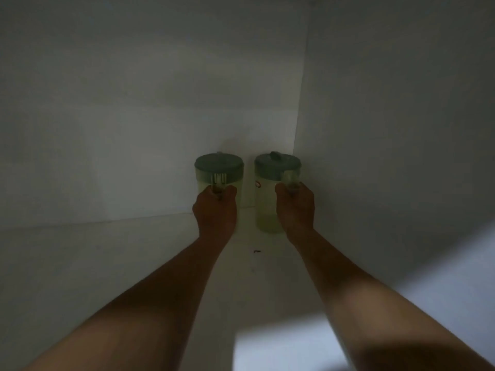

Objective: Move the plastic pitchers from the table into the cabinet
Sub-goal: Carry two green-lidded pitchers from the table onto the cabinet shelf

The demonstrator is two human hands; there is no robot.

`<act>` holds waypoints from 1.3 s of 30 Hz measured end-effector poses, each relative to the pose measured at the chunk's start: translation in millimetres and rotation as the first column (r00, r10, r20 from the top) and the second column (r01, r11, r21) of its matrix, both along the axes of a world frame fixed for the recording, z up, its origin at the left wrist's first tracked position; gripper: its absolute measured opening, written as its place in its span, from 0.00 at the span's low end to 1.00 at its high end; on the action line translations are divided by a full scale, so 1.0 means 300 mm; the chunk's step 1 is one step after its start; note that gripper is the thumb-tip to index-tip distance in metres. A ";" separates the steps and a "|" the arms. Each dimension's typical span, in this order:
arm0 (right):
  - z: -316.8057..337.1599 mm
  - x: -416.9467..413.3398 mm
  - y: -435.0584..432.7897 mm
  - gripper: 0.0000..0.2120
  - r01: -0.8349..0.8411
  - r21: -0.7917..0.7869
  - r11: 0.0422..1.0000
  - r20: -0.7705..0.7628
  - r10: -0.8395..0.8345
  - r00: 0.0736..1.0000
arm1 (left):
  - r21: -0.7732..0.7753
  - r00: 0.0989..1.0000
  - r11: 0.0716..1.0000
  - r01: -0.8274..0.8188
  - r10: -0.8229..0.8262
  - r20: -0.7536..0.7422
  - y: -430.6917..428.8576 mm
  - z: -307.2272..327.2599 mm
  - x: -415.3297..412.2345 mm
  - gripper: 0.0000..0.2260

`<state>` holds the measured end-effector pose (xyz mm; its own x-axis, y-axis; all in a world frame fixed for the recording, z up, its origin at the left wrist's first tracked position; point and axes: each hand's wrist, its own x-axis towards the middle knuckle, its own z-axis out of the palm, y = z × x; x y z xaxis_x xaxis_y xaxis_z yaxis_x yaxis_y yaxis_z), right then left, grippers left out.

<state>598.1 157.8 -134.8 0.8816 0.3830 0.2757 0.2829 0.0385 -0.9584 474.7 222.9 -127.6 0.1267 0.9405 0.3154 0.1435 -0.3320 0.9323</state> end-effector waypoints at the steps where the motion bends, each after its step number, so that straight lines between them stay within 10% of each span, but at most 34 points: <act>1: -0.006 0.006 0.005 0.05 -0.001 0.009 1.000 -0.009 0.001 1.000 | 0.002 1.000 1.000 -0.002 0.002 0.002 0.004 -0.001 0.011 0.10; 12: 0.008 0.032 0.023 0.13 -0.037 -0.093 0.995 -0.033 0.034 0.999 | -0.023 0.991 1.000 -0.013 0.009 -0.134 0.018 0.010 0.044 0.12; 18: 0.050 -0.020 -0.048 0.36 0.026 -0.324 0.946 0.038 -0.014 0.999 | -0.072 0.964 0.996 -0.053 0.032 -0.266 -0.016 0.017 -0.024 0.36; 30: 0.300 -0.401 -0.407 0.37 0.165 -0.625 0.763 0.372 0.105 0.922 | 0.468 0.851 0.869 0.162 0.117 -0.512 -0.284 0.221 -0.414 0.31; 39: 0.499 -0.822 -0.681 0.31 0.189 -0.663 0.724 0.501 0.242 0.831 | 0.583 0.697 0.756 0.298 0.244 -0.674 -0.515 0.398 -0.888 0.32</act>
<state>351.5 -46.3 14.8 0.6608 0.6687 0.3409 0.7439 -0.5229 -0.4162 208.4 68.3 -8.2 0.5744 0.5501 0.6061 0.6087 -0.7822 0.1331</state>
